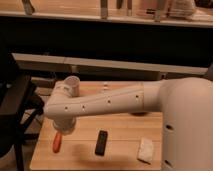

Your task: Place the pepper in the ceramic bowl

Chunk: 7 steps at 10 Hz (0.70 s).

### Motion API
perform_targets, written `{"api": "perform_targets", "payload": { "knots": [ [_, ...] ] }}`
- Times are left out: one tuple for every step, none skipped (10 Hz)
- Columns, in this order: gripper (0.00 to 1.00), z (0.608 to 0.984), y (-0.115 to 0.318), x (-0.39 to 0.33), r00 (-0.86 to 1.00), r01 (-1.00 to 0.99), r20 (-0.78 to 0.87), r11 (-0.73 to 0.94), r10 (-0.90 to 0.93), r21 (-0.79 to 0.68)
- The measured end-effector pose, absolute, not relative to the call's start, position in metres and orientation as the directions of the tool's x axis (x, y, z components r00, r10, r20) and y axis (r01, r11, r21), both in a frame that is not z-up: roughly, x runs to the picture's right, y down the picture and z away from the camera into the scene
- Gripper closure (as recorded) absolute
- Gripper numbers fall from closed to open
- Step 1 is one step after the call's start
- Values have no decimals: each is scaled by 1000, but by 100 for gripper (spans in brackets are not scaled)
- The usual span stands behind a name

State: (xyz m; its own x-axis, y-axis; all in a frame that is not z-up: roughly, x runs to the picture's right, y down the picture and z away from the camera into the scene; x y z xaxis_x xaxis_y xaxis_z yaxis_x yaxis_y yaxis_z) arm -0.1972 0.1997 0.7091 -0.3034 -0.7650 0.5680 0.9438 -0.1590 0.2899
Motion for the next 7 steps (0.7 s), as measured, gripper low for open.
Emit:
{"api": "perform_targets", "payload": {
  "knots": [
    [34,717,196,-202,-314,940,565,-168,-763,296],
    [23,727,195,-205,-329,935,567,-177,-755,308],
    [20,734,195,-208,-339,932,568,-184,-750,314],
    [20,739,196,-213,-350,928,570,-190,-743,322],
    [20,743,199,-217,-360,923,577,-191,-733,333],
    [20,755,205,-218,-368,921,589,-192,-720,340],
    [20,763,213,-223,-379,916,598,-195,-706,350]
  ]
}}
